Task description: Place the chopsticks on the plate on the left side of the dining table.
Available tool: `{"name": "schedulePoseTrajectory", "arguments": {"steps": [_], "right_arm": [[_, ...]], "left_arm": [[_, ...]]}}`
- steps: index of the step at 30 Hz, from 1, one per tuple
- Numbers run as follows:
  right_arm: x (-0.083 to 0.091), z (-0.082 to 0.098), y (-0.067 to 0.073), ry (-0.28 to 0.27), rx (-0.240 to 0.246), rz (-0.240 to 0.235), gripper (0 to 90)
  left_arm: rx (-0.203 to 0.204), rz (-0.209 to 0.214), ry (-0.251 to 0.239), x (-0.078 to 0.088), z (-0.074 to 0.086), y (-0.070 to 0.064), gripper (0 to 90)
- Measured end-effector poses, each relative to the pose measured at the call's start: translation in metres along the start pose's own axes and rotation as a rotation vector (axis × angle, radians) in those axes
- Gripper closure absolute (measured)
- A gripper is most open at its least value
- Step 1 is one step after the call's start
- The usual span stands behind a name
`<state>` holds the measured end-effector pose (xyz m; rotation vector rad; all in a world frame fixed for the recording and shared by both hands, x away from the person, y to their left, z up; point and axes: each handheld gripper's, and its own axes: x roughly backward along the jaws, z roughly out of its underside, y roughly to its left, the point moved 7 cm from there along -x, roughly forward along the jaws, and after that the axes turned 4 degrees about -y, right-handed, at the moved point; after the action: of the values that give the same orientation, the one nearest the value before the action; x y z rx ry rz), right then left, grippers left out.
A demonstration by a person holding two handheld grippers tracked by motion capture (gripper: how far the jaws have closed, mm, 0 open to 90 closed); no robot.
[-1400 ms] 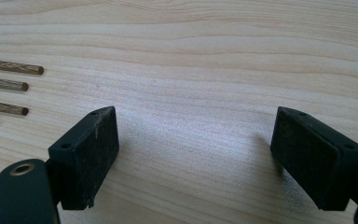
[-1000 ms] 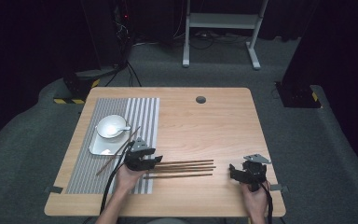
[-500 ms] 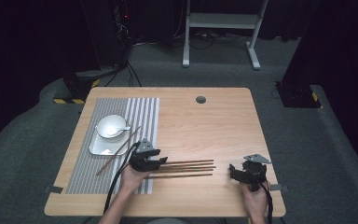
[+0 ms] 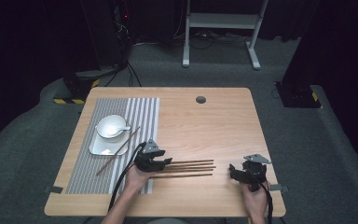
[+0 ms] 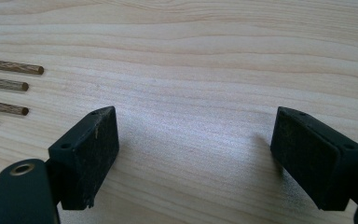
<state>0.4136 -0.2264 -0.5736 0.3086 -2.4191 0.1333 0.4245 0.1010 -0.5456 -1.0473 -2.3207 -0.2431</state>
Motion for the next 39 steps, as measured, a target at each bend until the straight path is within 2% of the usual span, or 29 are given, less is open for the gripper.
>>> {"name": "schedulePoseTrajectory", "arguments": {"steps": [11,17,39], "right_arm": [[0.0,0.0,0.0,0.0,0.0,0.0,15.1],[0.0,0.0,0.0,0.0,0.0,0.0,15.1],[0.0,0.0,0.0,0.0,0.0,0.0,15.1]], "left_arm": [[-0.015,0.017,0.003,-0.009,-0.005,-0.007,51.7],[-0.062,0.014,0.035,-0.016,-0.008,-0.011,51.6],[-0.074,0.028,0.048,-0.033,-0.015,-0.019,51.8]]}}
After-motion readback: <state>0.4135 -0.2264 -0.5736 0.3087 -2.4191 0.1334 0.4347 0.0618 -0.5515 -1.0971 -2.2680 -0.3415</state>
